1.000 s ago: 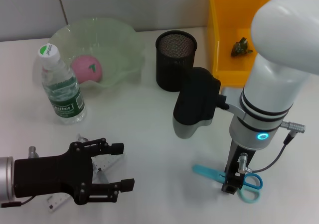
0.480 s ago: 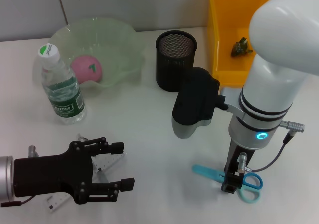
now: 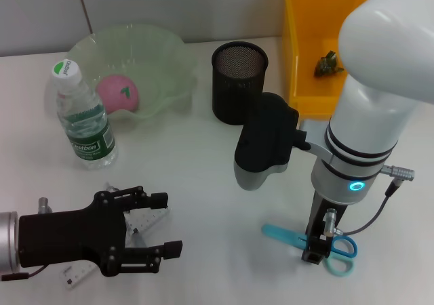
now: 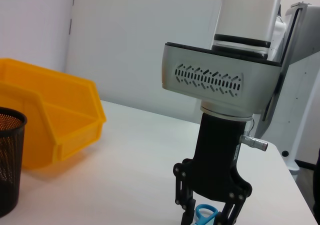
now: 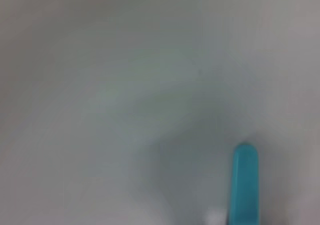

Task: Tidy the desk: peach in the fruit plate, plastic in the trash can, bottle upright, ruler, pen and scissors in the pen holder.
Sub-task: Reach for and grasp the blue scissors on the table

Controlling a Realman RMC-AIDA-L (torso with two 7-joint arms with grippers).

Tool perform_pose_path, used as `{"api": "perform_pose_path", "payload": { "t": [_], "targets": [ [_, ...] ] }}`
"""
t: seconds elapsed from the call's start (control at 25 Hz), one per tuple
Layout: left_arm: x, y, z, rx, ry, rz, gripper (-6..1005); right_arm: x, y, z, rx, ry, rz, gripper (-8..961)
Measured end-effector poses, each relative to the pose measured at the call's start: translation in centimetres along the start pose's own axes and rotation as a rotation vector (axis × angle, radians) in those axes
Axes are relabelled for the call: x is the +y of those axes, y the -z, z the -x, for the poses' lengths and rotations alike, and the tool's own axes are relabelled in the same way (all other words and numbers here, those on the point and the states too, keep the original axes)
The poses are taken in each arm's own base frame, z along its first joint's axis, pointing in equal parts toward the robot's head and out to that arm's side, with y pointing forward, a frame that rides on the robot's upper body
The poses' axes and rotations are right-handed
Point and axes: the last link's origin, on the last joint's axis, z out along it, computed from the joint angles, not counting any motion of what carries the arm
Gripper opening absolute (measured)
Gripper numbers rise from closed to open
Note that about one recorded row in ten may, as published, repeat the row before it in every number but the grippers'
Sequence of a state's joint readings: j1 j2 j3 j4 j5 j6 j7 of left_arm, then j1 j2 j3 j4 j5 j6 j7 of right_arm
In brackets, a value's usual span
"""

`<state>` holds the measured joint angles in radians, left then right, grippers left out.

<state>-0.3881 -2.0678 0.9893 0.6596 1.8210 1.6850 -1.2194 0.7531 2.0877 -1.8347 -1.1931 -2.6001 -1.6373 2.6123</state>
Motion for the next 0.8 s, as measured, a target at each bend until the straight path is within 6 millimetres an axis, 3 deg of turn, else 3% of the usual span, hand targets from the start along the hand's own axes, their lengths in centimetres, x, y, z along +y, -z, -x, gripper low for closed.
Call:
{"api": "perform_pose_path", "payload": {
  "t": [0.8],
  "targets": [
    [-0.03,0.02,-0.01,0.001,0.0,-0.002,835,0.01,-0.04,-0.01,0.007,0.005,-0.01,340]
  ]
}}
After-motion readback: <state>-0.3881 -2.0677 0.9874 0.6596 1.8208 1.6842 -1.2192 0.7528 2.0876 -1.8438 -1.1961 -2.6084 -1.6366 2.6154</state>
